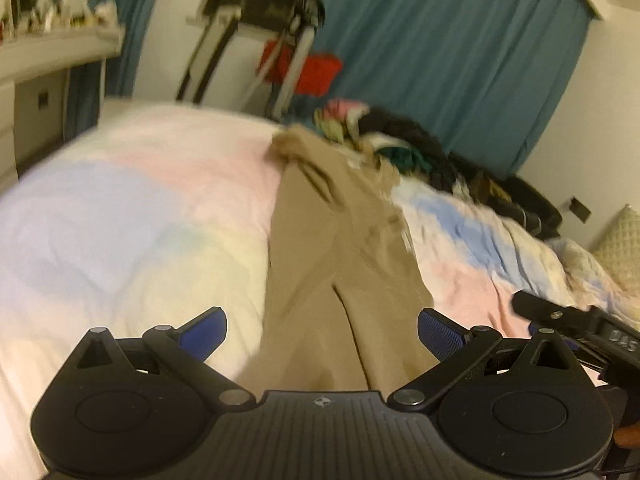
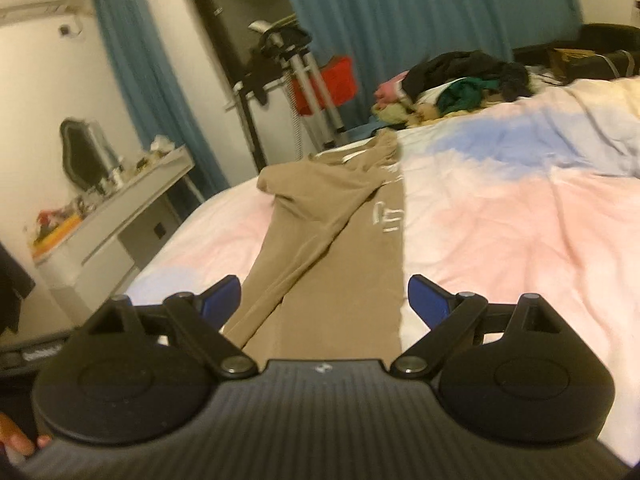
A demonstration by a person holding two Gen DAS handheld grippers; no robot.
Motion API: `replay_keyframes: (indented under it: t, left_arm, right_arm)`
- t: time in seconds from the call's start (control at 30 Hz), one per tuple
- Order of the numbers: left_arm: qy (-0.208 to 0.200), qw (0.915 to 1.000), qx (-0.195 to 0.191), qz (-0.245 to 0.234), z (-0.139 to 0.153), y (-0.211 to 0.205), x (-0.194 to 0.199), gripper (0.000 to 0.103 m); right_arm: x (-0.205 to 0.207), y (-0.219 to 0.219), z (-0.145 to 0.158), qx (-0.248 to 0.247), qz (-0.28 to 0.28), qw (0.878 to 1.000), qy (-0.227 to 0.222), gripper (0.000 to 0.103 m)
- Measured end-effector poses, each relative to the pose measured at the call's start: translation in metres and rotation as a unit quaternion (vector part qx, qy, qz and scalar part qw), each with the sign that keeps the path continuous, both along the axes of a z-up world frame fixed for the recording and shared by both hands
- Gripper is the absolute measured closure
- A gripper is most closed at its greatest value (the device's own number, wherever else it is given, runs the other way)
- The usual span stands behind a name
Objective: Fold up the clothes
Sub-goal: 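Pinch and straighten the folded shirt edge with the left gripper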
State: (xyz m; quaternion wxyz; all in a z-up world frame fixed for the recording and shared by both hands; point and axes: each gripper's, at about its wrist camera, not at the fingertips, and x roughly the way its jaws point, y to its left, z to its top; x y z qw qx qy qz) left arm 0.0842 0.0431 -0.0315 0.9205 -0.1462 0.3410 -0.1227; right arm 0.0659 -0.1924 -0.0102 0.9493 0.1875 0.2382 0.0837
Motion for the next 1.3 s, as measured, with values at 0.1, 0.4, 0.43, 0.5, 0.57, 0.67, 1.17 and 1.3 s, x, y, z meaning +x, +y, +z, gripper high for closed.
replay_keyframes:
  t: [0.1,0.4,0.43,0.5,0.57,0.67,1.17,1.3]
  left_arm:
    - [0.046,0.9977,0.015,-0.047,0.006,0.005,0.007,0.003]
    - [0.166,0.9842,0.007,-0.060,-0.006,0.076,0.042,0.008]
    - [0.186,0.9805,0.017,-0.061,-0.012,0.082,0.046,0.013]
    - [0.227,0.9711,0.030,-0.066,-0.029,0.087,0.054,0.021]
    - [0.259,0.9623,0.032,-0.077,-0.040,0.090,0.059,0.034]
    - [0.258,0.9541,0.064,-0.139,-0.039,0.082,0.060,0.039]
    - [0.220,0.9018,0.289,-0.234,-0.016,0.019,0.033,0.102]
    - [0.156,0.9120,0.283,-0.252,0.028,-0.008,0.005,0.102]
  right_arm:
    - [-0.014,-0.009,0.004,0.028,-0.007,1.000,-0.012,0.011]
    - [-0.018,-0.032,-0.007,0.066,-0.043,0.997,0.011,0.011]
    - [-0.016,-0.033,-0.008,0.066,-0.048,0.997,0.013,0.011]
    - [-0.014,-0.035,-0.012,0.067,-0.060,0.996,0.019,0.011]
    - [-0.012,-0.038,-0.016,0.077,-0.063,0.995,0.028,0.011]
    - [-0.011,-0.041,-0.019,0.078,-0.070,0.994,0.032,0.011]
    - [-0.008,-0.055,-0.023,0.100,-0.078,0.991,0.043,0.011]
    - [-0.007,-0.058,-0.023,0.099,-0.079,0.991,0.047,0.011]
